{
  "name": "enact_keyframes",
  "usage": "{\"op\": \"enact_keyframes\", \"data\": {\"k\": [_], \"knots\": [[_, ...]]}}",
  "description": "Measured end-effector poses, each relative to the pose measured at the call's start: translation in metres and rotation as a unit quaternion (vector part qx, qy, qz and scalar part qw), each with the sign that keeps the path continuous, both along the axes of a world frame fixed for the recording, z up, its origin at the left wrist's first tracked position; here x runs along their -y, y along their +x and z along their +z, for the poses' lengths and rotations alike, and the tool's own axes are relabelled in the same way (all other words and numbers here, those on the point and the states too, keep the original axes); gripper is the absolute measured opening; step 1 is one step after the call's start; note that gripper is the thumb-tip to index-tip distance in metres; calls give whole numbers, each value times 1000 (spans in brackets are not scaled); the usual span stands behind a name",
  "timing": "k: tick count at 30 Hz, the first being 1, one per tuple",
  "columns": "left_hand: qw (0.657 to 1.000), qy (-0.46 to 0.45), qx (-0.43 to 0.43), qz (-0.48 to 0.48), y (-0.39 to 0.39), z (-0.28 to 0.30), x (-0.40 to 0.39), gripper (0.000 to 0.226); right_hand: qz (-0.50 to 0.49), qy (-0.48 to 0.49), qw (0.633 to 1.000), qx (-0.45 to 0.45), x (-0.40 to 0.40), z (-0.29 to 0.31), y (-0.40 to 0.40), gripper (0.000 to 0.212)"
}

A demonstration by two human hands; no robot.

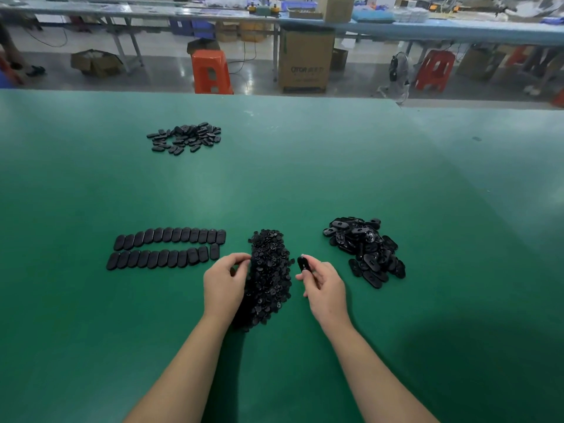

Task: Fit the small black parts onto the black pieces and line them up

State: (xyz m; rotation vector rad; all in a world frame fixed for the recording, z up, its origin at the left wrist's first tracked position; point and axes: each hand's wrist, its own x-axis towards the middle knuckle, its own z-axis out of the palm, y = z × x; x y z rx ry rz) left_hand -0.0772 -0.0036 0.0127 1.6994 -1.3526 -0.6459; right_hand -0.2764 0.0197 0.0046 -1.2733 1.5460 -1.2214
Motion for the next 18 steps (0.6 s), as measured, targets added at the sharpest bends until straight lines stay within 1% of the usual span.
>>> {"op": "enact_keyframes", "data": {"k": [3,5,7,9,12,14,16,18], "knots": [[995,24,-97,-14,-22,6,-2,17,4,0,1000,-21,1,-3,0,34],[985,29,-171,-15,-35,11,-1,20,2,7,1000,-10,2,-3,0,33],[973,39,-226,-16,-44,16,1,18,1,6,1000,-7,3,-3,0,31],[962,63,-264,-19,-50,19,2,13,-1,7,1000,-7,3,-2,0,30],[945,101,-311,-18,-56,21,6,7,-7,9,1000,-4,3,0,0,33],[937,115,-330,-22,-58,21,6,7,-6,17,1000,15,3,0,1,26],[936,124,-329,-30,-60,21,4,8,-7,27,999,28,2,1,1,15],[947,117,-298,-36,-61,23,1,11,-5,30,999,36,2,2,1,13]]}}
